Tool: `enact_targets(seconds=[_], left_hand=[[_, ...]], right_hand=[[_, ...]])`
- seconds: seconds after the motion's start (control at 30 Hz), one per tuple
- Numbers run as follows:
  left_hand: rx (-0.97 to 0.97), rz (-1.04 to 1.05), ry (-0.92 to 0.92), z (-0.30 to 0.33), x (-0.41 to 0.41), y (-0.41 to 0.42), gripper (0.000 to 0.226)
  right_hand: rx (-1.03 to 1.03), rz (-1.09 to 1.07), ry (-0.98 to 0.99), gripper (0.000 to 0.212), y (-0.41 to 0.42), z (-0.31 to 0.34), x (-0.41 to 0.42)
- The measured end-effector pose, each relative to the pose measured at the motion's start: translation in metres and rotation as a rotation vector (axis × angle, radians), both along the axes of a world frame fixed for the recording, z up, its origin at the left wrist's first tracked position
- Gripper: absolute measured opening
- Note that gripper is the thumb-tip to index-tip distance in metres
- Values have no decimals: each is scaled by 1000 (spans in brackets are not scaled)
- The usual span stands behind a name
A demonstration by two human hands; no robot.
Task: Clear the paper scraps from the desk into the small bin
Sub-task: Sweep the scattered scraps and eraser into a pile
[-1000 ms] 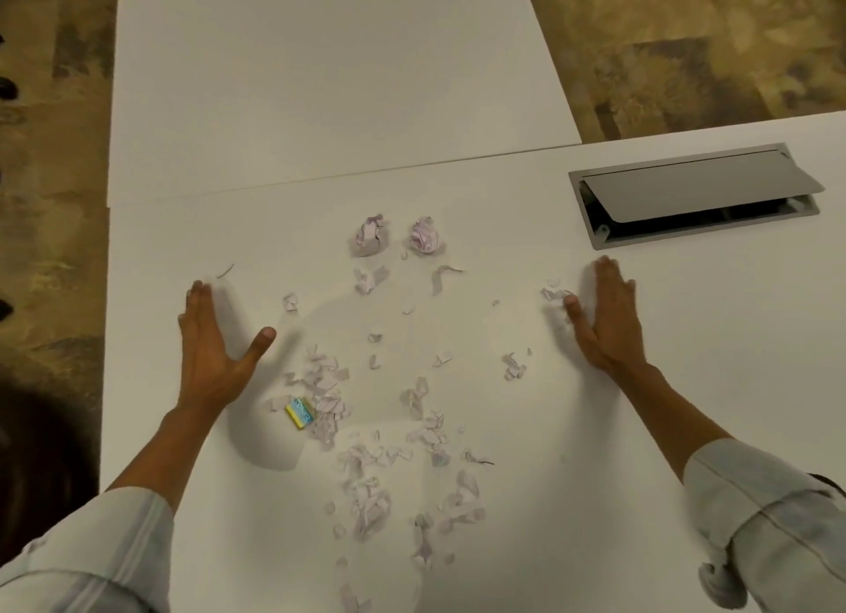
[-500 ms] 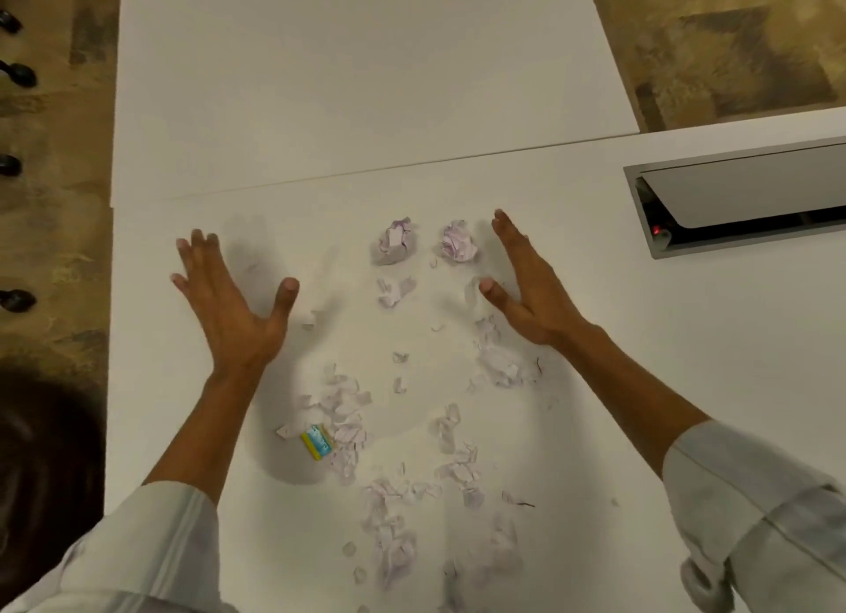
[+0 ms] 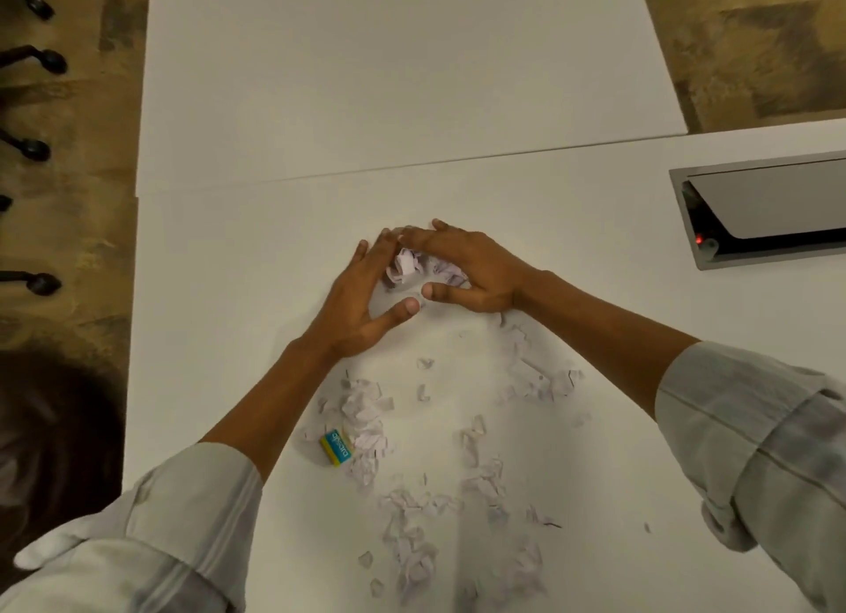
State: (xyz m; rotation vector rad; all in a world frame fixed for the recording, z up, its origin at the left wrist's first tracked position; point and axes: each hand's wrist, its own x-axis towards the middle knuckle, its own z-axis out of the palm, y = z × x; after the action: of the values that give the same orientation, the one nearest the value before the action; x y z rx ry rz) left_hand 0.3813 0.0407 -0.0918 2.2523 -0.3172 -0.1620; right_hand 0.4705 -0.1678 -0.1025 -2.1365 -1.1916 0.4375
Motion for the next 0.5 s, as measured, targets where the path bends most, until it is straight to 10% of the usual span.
enact_targets(seconds=[0.5], left_hand=[[-118, -153, 208, 3, -132, -49, 61]], right_hand=[[-45, 82, 122, 44, -70, 13, -129]])
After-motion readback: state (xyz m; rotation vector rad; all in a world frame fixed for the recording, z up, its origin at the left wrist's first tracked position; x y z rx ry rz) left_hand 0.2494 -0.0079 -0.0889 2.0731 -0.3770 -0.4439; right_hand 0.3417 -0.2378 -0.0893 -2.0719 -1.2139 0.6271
